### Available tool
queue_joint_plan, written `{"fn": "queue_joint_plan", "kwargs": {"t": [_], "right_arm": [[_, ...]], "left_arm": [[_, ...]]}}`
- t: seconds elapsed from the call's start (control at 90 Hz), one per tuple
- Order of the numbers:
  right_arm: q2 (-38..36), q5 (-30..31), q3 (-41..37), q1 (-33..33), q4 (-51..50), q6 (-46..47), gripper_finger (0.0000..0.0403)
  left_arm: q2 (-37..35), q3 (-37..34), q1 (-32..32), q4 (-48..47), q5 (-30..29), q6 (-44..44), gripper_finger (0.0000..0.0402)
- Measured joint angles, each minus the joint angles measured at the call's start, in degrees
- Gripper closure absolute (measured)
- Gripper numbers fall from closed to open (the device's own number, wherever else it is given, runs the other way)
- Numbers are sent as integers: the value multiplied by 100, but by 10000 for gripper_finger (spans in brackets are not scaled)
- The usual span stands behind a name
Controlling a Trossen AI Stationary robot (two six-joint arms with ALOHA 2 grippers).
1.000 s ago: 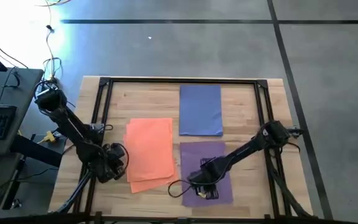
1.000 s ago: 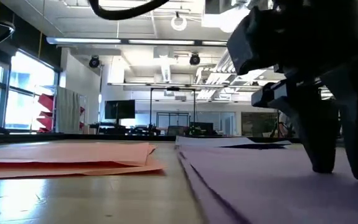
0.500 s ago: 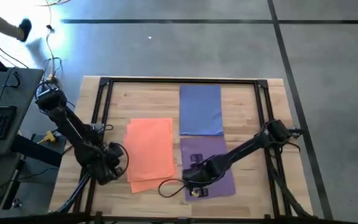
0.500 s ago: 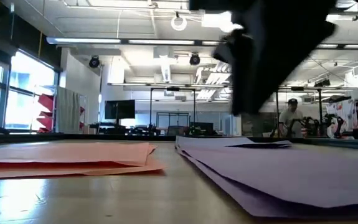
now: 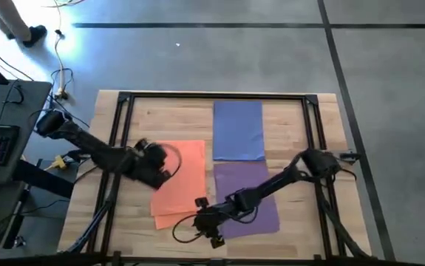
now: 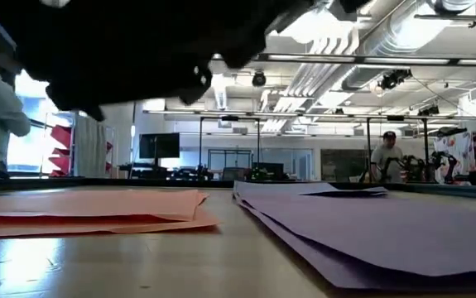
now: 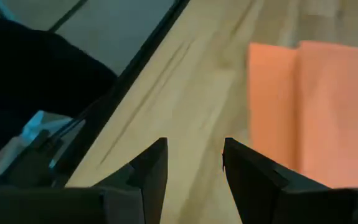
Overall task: Organize paper
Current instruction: Adjust the stacked colored papers on the table
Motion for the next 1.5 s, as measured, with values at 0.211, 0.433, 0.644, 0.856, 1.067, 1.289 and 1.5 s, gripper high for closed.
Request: {"fn": "queue_joint_plan", "kwargs": {"t": [0.211,0.433,0.644,0.856,1.067,1.289,1.5], "right_arm": [[142,548,0,60,81,108,265],[172,1201,3,78,176,315,265],[456,941,7,76,306,349,265],[661,642,9,72,464,364,265],[668,1380,9,-23,322,647,265],[667,1671,11,-87,200,934,265],[667,2006,11,-102,147,1120,265]], "left_arm": [[190,-2,1954,917,1146,2074,401],[603,-525,3480,1934,1801,3057,402],[1417,-850,4371,2946,2510,3485,402],[1840,-793,4472,2793,2779,3579,401],[1666,-798,4236,2277,2996,3302,401],[1626,-802,3936,1997,3114,2977,401],[1570,-800,3691,1775,3142,2678,401]]}}
